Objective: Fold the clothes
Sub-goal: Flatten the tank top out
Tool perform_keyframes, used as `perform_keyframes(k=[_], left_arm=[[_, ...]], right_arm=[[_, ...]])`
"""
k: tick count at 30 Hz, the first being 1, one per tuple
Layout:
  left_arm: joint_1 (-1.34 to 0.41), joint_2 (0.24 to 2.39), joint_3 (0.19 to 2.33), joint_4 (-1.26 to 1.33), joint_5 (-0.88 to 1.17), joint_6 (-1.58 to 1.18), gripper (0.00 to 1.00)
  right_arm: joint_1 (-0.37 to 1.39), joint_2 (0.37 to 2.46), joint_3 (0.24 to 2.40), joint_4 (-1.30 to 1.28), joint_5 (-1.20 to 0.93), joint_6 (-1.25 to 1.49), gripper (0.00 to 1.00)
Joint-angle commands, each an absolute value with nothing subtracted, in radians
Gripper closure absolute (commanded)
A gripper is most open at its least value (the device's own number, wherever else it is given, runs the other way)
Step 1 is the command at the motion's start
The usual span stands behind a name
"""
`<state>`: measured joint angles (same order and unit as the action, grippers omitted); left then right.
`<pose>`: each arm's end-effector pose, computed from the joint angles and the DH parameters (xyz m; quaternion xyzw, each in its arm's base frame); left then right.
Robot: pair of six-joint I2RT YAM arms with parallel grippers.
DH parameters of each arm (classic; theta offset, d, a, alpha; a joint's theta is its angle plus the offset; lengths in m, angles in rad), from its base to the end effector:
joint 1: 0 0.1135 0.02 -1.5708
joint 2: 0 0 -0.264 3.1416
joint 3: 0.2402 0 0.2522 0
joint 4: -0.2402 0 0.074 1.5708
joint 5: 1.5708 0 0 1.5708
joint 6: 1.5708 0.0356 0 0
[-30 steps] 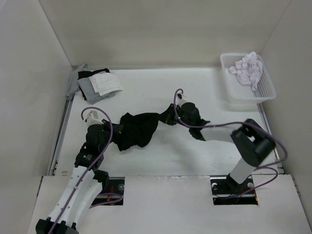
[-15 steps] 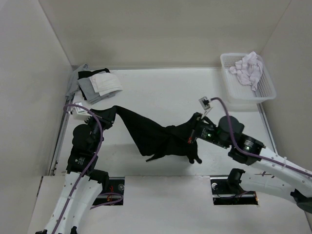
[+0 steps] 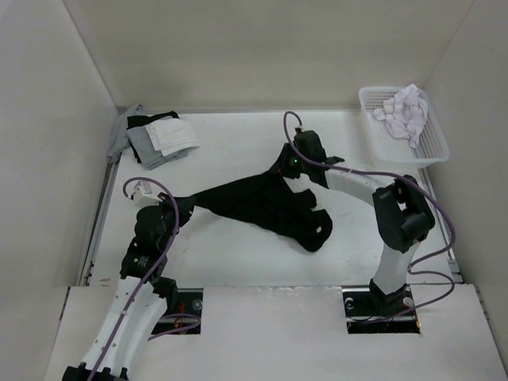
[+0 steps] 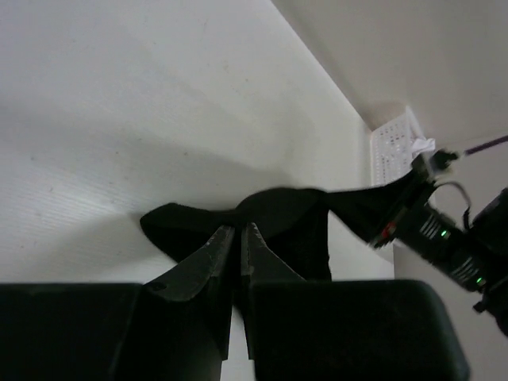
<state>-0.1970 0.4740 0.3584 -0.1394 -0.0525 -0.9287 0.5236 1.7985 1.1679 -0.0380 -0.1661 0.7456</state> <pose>0.1390 -0.0258 0.2377 -0.2980 0.7329 -0.3086 0.5280 0.3421 0.2043 0.2071 0.0634 0.8954 0.3177 0.3056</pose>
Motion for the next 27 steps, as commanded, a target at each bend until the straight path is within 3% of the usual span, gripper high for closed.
perform_keyframes(k=[1, 3, 6, 7, 10, 12, 14, 20, 27], left_arm=[[-0.168, 0.456, 0.331, -0.112, -0.051, -0.930, 0.98], [-0.150, 0.443, 0.319, -0.120, -0.046, -0.927, 0.98], [-0.128, 0.445, 0.307, -0.115, -0.025, -0.922, 0.98], [-0.127, 0.452, 0.304, -0.110, -0.018, -0.920, 0.98], [-0.128, 0.472, 0.305, -0.091, -0.018, -0.908, 0.97], [-0.130, 0.477, 0.307, -0.077, -0.018, -0.902, 0.97], [-0.130, 0.480, 0.310, -0.066, -0.020, -0.893, 0.97], [-0.128, 0.486, 0.301, -0.051, -0.018, -0.890, 0.97], [-0.131, 0.503, 0.295, -0.034, -0.003, -0.885, 0.96]], right_arm=[[0.515, 1.795, 1.347, -0.035, -0.149, 0.661, 0.68], [0.545, 1.728, 1.286, -0.017, -0.094, 0.620, 0.58], [0.602, 1.590, 1.114, 0.018, -0.037, 0.591, 0.56], [0.623, 1.542, 1.054, 0.031, -0.025, 0.588, 0.61], [0.711, 1.454, 0.904, 0.070, -0.026, 0.595, 0.92], [0.764, 1.445, 0.850, 0.083, -0.018, 0.594, 0.96], [0.788, 1.468, 0.824, 0.094, -0.006, 0.598, 0.92], [0.740, 1.526, 0.799, 0.187, -0.018, 0.606, 0.71], [0.676, 1.631, 0.844, 0.189, -0.009, 0.597, 0.69]])
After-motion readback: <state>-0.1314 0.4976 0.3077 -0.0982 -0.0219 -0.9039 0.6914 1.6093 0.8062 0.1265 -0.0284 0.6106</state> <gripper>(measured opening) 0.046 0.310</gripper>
